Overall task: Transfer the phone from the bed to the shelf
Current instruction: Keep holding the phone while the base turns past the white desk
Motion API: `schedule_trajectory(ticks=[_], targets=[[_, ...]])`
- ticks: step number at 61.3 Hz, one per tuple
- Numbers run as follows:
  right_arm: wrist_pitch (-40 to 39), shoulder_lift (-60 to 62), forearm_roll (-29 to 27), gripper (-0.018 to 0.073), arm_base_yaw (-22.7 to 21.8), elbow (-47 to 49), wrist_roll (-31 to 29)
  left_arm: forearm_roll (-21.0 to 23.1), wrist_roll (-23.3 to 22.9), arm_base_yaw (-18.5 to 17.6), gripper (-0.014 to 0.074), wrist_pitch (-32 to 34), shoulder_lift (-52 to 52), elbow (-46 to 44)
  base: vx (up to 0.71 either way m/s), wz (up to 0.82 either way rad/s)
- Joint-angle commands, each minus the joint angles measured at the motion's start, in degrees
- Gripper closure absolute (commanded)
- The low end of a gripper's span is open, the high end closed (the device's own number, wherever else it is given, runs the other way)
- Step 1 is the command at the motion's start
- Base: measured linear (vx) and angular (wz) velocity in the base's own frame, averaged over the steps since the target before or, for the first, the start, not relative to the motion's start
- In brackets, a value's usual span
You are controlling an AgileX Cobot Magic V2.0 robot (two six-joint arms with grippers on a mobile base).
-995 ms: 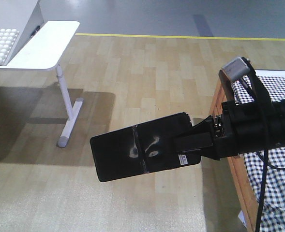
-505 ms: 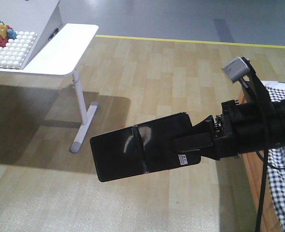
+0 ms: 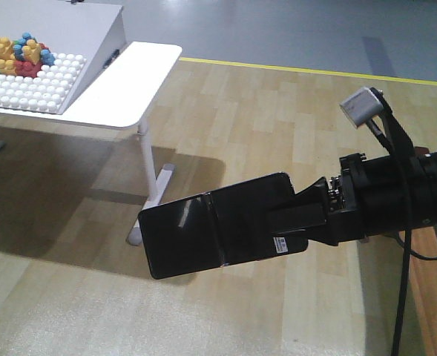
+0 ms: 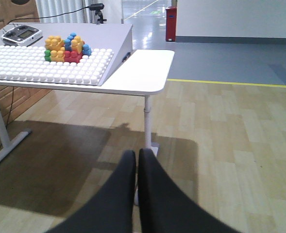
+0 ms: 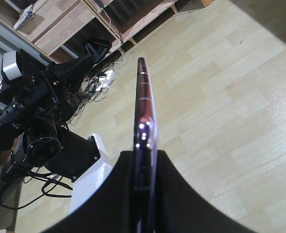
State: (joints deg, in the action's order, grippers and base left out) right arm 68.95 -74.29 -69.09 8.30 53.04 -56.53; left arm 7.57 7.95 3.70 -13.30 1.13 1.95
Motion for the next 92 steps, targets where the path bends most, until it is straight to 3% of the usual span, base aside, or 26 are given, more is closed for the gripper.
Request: schedule_trajectory(ticks=[1, 52, 92], targets=[[4.39, 1.85, -5.24, 0.0561, -0.18, 1.52, -0.1, 0.36, -0.22, 0.06, 0.0596, 4.2, 0.33, 0.14, 0.19, 0.18], [4.39, 1.85, -5.24, 0.0561, -0.18, 1.52, -0.1, 0.36, -0.22, 0.06, 0.0596, 4.2, 0.33, 0.14, 0.2, 0.24], [4.39, 1.85, -5.24, 0.0561, -0.18, 1.52, -0.1, 0.36, -0.22, 0.06, 0.0596, 4.2, 0.33, 0.14, 0.23, 0.47]])
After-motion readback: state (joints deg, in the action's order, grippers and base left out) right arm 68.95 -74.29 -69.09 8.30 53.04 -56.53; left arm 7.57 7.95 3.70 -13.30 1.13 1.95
